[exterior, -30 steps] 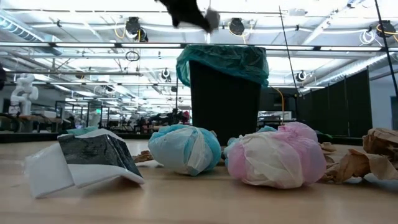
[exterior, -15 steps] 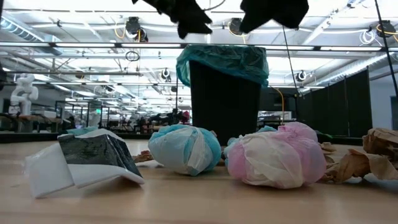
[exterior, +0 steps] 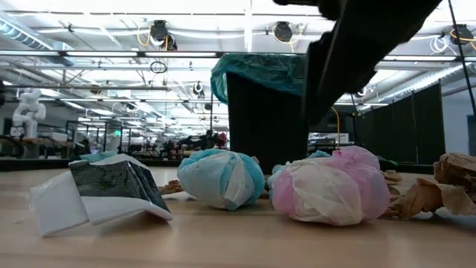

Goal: Place trash/remove bag and relplace
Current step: Put the blue plastic into the blue trash bag inside the black trash bin

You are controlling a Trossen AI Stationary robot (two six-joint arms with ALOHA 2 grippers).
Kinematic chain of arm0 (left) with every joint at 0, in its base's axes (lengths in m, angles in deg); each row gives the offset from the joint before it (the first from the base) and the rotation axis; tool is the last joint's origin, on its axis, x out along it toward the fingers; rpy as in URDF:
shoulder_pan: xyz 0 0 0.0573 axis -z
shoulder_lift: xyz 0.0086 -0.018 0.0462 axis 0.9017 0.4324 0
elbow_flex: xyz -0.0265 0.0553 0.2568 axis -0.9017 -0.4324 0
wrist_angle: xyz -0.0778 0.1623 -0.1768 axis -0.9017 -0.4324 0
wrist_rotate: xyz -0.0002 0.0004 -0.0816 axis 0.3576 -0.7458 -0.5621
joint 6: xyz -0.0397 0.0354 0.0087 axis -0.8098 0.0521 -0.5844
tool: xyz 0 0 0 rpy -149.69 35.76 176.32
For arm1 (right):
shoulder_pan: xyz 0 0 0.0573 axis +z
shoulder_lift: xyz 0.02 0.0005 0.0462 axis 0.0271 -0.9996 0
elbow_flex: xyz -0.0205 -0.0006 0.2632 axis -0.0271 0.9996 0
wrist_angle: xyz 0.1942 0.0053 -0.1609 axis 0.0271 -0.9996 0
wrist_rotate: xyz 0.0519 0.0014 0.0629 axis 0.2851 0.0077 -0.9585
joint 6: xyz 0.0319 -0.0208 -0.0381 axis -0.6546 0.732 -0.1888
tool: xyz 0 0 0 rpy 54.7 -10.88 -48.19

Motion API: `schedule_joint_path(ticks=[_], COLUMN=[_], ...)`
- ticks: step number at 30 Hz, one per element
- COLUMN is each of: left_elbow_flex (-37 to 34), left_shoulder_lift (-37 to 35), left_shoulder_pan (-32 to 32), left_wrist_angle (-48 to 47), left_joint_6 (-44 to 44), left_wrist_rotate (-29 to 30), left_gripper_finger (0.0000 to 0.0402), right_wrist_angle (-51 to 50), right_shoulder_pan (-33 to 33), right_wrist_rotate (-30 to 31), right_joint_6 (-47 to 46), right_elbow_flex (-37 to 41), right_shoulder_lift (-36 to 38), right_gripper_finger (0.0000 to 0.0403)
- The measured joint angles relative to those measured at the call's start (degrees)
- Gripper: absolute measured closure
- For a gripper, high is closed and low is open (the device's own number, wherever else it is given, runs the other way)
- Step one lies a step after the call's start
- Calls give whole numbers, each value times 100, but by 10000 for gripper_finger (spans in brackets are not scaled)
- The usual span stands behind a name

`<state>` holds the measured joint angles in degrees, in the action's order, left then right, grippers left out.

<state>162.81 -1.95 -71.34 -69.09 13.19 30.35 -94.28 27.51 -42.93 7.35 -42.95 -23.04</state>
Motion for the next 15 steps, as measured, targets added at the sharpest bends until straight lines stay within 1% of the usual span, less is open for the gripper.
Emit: schedule_joint_path(ticks=[5, 9, 12, 15], left_elbow_flex=[0, -4, -4, -4], left_shoulder_lift=[-115, -119, -119, -119], left_shoulder_pan=[529, 892, 1100, 1290], left_wrist_angle=[-119, -262, -266, -262], left_joint_6=[-418, -627, -756, -759], left_wrist_rotate=[337, 575, 702, 903], left_gripper_finger=[187, 188, 188, 188], right_wrist_angle=[428, 564, 663, 607], right_shoulder_pan=[-138, -213, -246, -308], right_wrist_rotate=[10, 54, 104, 47], right_joint_6=[-23, -114, -24, -17], right_elbow_flex=[0, -26, -24, -22], right_shoulder_lift=[-469, -715, -744, -746], right_gripper_finger=[185, 198, 220, 260])
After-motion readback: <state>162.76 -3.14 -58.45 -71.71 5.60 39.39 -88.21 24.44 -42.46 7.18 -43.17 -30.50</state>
